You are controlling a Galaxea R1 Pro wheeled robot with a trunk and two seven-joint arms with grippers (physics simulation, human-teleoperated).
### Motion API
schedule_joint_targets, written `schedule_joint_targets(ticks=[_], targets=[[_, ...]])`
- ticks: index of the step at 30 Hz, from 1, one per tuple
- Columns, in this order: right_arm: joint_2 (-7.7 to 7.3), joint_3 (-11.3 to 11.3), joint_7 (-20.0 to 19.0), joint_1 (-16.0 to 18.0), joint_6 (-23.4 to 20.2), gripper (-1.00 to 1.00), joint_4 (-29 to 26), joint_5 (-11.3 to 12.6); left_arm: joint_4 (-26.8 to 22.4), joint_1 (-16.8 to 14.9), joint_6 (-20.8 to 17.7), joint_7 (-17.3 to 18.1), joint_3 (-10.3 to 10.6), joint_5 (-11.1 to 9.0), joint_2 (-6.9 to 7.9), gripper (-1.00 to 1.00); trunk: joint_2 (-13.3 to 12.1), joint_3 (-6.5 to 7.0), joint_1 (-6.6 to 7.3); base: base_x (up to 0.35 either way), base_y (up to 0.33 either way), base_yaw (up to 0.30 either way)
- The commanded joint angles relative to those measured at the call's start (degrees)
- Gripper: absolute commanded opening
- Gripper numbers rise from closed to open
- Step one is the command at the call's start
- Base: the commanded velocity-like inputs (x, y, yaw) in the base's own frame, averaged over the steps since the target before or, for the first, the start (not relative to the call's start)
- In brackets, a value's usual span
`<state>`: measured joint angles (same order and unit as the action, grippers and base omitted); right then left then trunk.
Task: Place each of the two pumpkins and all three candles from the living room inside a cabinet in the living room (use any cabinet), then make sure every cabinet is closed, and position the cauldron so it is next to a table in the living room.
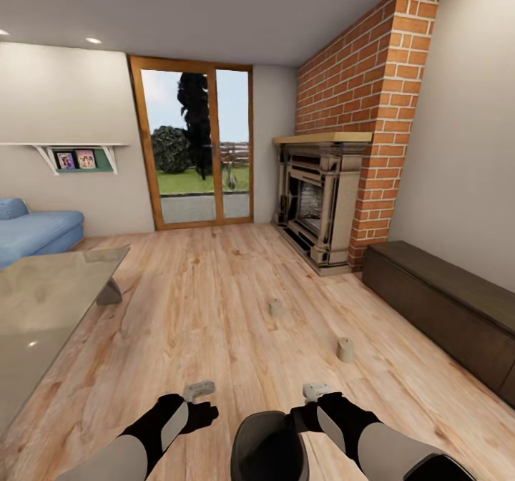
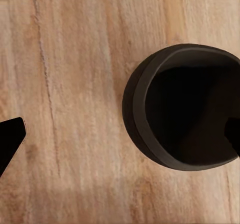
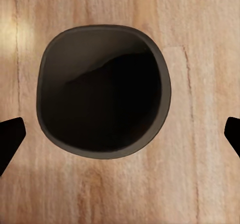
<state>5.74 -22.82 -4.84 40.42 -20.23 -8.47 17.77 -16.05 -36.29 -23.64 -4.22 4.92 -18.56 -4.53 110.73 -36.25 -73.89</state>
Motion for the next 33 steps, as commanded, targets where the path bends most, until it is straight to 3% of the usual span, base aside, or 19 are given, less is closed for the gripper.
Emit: schedule_joint_targets(ticks=[1,5,15,33], targets=[[-0.03,-0.47,0.01,0.04,-0.25,1.00,-0.06,0.56,-0.13,-0.01,-0.26,-0.41,1.56,-0.62,0.02,1.00,0.03,-0.06,0.01,0.008,0.035,0.000],[-0.03,-0.47,0.06,0.06,-0.22,1.00,-0.05,0.59,-0.13,-0.01,-0.32,-0.33,2.55,-0.67,-0.02,1.00,0.03,-0.06,0.01,0.004,0.017,-0.002],[-0.03,-0.47,0.09,0.01,-0.17,1.00,-0.06,0.60,-0.13,-0.01,-0.49,-0.03,2.91,-0.69,-0.04,1.00,4.04,-1.86,-2.19,0.000,0.002,-0.147],[-0.03,-0.47,0.09,0.04,-0.17,1.00,-0.02,0.60,-0.13,-0.01,-0.59,-0.10,2.90,-0.69,-0.04,1.00,11.26,-5.09,-6.14,0.000,0.000,-0.006]])
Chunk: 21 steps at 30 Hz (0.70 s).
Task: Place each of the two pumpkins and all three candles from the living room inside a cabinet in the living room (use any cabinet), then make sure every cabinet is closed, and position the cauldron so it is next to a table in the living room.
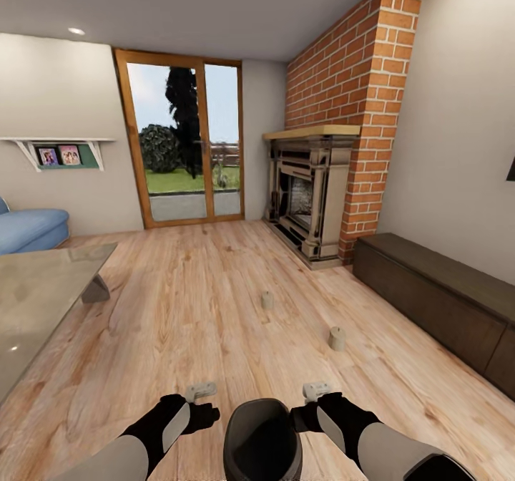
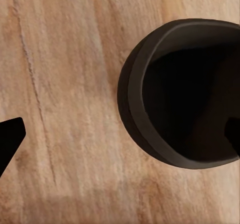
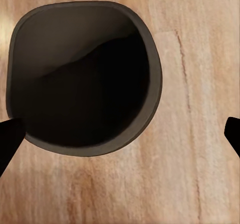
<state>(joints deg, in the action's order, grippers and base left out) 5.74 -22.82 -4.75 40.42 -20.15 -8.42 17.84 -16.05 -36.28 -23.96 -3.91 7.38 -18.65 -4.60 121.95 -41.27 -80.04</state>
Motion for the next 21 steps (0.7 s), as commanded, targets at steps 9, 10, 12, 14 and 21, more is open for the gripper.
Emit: schedule_joint_targets(ticks=[9,10,12,14,21], targets=[[0.03,-0.47,-0.03,0.03,-0.25,1.00,-0.06,0.53,-0.12,-0.01,-0.21,-0.45,0.44,-0.59,-0.04,1.00,3.65,-1.68,-1.97,0.000,0.000,0.000],[0.04,-0.47,-0.04,0.02,-0.27,1.00,-0.05,0.53,-0.12,-0.01,-0.21,-0.46,0.44,-0.59,-0.04,1.00,4.05,-1.86,-2.19,0.000,0.000,0.000],[0.05,-0.47,-0.04,0.03,-0.30,1.00,-0.03,0.53,-0.12,-0.01,-0.21,-0.45,0.44,-0.59,-0.05,1.00,4.86,-2.22,-2.63,0.000,0.000,0.000],[0.05,-0.47,-0.05,0.02,-0.31,1.00,-0.02,0.53,-0.14,-0.01,-0.15,-0.43,0.44,-0.59,-0.12,1.00,5.66,-2.58,-3.07,0.000,0.000,0.000],[0.13,-0.54,-0.01,0.02,-0.33,1.00,-0.02,0.53,-0.95,-0.01,0.02,-0.43,0.54,-0.58,-1.65,1.00,5.66,-2.58,-3.07,0.000,0.000,0.000]])
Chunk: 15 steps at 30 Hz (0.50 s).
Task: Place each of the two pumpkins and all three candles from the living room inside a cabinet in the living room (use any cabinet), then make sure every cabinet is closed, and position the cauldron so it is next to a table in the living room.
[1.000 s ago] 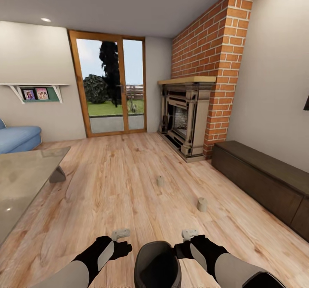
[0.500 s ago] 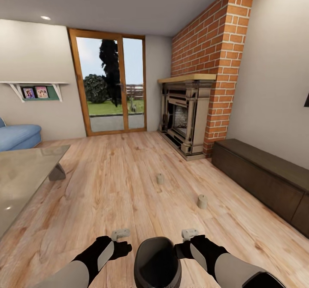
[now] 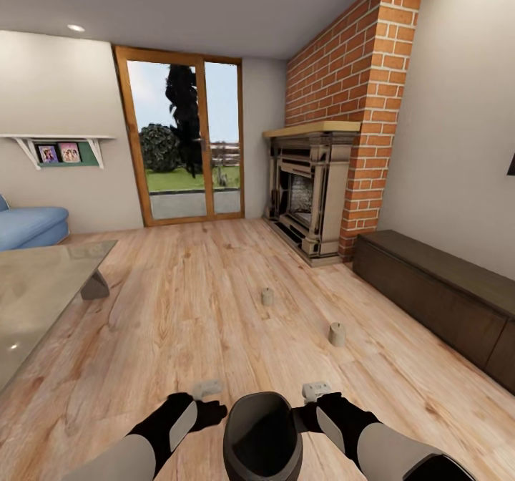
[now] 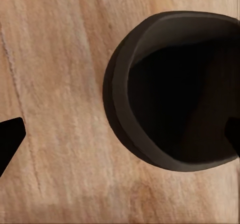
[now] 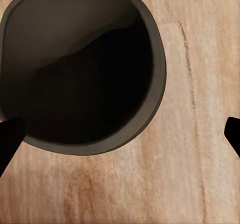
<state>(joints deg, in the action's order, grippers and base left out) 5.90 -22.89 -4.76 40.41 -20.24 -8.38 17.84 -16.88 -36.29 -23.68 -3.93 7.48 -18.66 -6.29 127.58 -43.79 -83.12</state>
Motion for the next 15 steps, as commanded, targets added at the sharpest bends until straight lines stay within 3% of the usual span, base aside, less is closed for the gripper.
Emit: schedule_joint_targets(ticks=[1,9,12,15], targets=[[-0.03,-0.48,0.00,0.03,-0.24,1.00,-0.06,0.52,-0.33,-0.01,-0.25,-0.42,0.46,-0.58,-0.13,1.00,0.03,-0.06,0.01,0.000,0.000,0.000],[-0.01,-0.57,0.01,0.02,-0.24,1.00,-0.06,0.52,-1.17,-0.01,-0.30,-0.52,0.70,-0.52,-1.49,1.00,0.03,-0.06,0.01,0.000,0.000,0.000],[-0.01,-0.59,0.01,0.02,-0.24,1.00,-0.06,0.52,-1.20,-0.01,-0.31,-0.49,1.48,-0.51,-1.88,1.00,0.03,-0.06,0.01,0.000,0.000,0.000],[-0.01,-0.64,0.01,0.02,-0.24,1.00,-0.04,0.52,-1.22,-0.01,-0.31,-0.47,3.73,-0.56,-2.70,1.00,0.03,-0.06,0.01,0.000,0.000,0.000]])
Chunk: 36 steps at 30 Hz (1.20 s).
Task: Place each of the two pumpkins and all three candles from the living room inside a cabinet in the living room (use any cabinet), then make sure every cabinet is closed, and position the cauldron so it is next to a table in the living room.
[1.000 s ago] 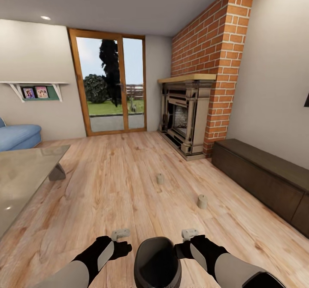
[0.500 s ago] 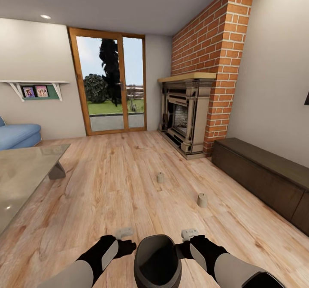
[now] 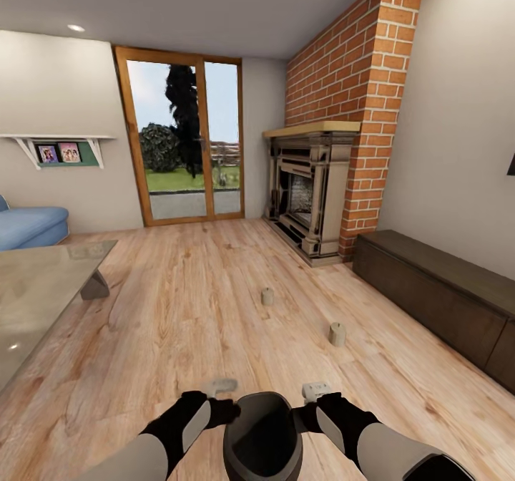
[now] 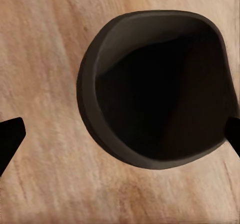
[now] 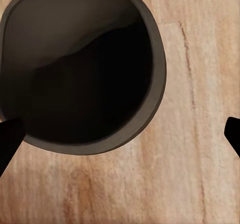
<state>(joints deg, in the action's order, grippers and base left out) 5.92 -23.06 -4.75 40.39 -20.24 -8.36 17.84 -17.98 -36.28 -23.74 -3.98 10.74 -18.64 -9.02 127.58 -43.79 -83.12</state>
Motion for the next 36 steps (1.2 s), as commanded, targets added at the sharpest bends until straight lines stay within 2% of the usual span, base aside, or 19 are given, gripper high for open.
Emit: schedule_joint_targets(ticks=[1,6,11,13,19,34,36], targets=[[-0.03,-0.48,0.00,0.04,-0.24,1.00,-0.04,0.51,-0.12,-0.02,-0.25,-0.42,1.45,-0.59,-0.21,1.00,0.03,-0.06,0.01,0.000,0.000,0.000],[-0.03,-0.49,0.00,0.04,-0.24,1.00,0.00,0.51,-0.12,-0.02,-0.36,-0.34,3.13,-0.60,-0.56,1.00,0.03,-0.06,0.01,0.000,0.000,0.000],[-0.03,-0.50,0.00,0.04,-0.17,1.00,0.01,0.52,-0.05,-0.02,-0.62,-0.31,3.57,-0.61,-0.64,1.00,0.03,-0.06,0.01,0.000,0.000,0.000],[-0.03,-0.50,0.00,0.04,-0.10,1.00,0.01,0.52,-0.10,-0.02,-4.41,-0.60,3.66,-0.61,-0.65,1.00,0.03,-0.06,0.01,0.000,0.000,0.000],[0.03,-0.50,0.00,0.04,-0.05,1.00,0.01,0.52,-0.06,-0.02,-5.88,-0.75,3.67,-0.61,-0.65,1.00,2.43,-1.14,-1.31,0.000,0.000,0.000],[0.06,-0.50,0.00,0.04,0.04,1.00,0.01,0.52,-0.04,-0.02,-5.95,-0.76,3.67,-0.61,-0.56,1.00,8.45,-3.83,-4.60,0.000,0.000,0.000],[0.06,-0.50,0.00,0.04,0.03,1.00,0.01,0.52,-0.04,-0.02,-5.91,-0.76,3.67,-0.61,-0.56,1.00,8.45,-3.83,-4.60,0.000,0.000,0.000]])
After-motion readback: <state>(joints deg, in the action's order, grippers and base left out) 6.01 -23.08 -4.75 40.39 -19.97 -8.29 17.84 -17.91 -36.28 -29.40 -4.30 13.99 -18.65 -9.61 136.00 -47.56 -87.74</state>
